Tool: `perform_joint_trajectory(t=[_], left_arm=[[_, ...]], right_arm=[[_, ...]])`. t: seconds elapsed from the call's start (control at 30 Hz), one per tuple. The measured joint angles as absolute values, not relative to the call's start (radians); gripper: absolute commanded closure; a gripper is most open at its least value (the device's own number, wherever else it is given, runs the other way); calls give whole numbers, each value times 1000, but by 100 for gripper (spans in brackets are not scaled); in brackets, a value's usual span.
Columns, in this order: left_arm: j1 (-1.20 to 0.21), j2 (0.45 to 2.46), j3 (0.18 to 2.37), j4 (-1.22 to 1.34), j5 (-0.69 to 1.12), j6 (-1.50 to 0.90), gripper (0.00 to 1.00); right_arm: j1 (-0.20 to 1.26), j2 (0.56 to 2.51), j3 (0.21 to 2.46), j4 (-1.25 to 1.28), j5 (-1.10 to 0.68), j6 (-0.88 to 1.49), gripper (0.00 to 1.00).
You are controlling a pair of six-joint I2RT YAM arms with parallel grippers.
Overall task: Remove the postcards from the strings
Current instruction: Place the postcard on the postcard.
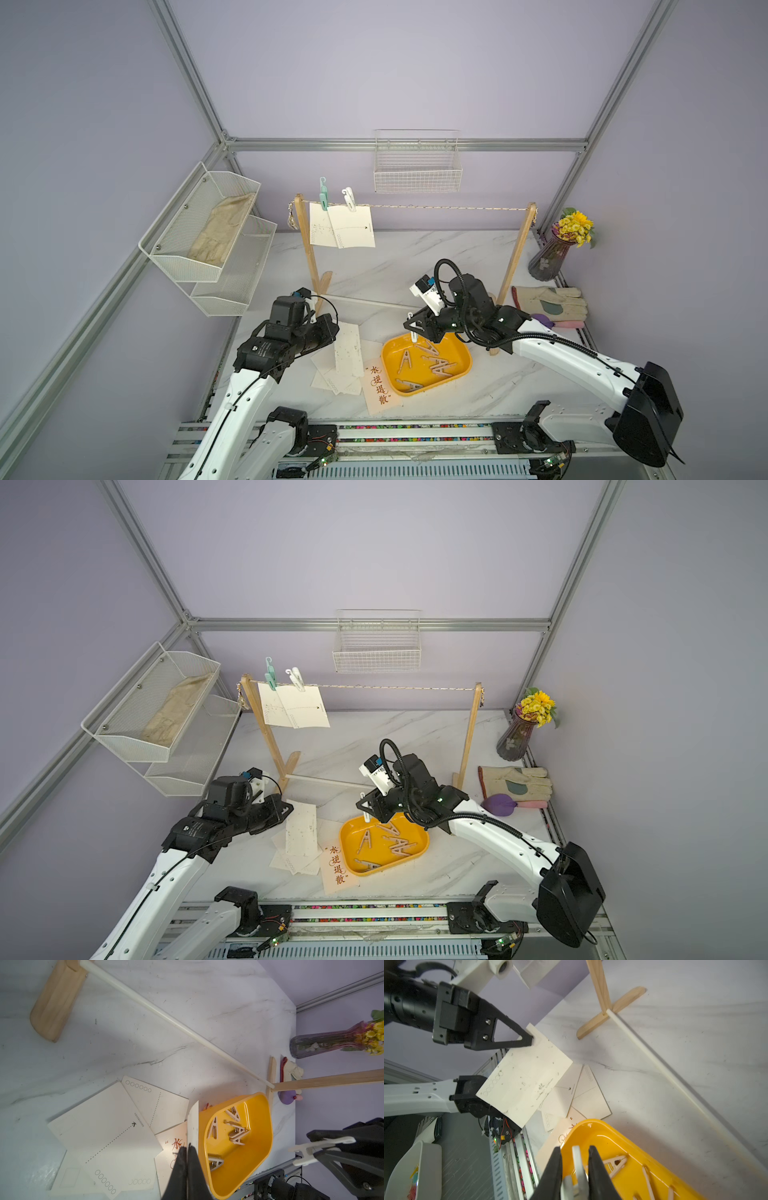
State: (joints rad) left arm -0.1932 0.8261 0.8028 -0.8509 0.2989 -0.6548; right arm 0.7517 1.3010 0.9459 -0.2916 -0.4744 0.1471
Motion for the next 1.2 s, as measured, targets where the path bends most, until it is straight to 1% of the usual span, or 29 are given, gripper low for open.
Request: perform_joint_trajectory(t=[0.13, 0.37, 0.5, 0.63, 0.7, 0.87, 1.2], left_arm=[[-200, 874, 788, -859, 302, -654, 100], [-209, 944, 786, -833, 302, -651, 100], [-217, 992, 770, -807, 301, -643, 99], [-220, 1026, 759, -787, 299, -634, 97], [-220, 1041, 757, -778, 296, -630, 96], [-224, 1055, 756, -771, 276, -614, 92], [-224, 1055, 756, -787, 253, -598, 90]], right_arm=[[795, 1332, 908, -329, -448, 145, 84], [808, 1360, 878, -363, -413, 142, 84], [810, 1385, 878, -369, -393, 132, 78], [813, 1406, 878, -375, -366, 122, 65], [815, 1409, 878, -378, -353, 115, 61], [815, 1413, 878, -392, -329, 107, 57], [815, 1414, 881, -403, -299, 95, 56]])
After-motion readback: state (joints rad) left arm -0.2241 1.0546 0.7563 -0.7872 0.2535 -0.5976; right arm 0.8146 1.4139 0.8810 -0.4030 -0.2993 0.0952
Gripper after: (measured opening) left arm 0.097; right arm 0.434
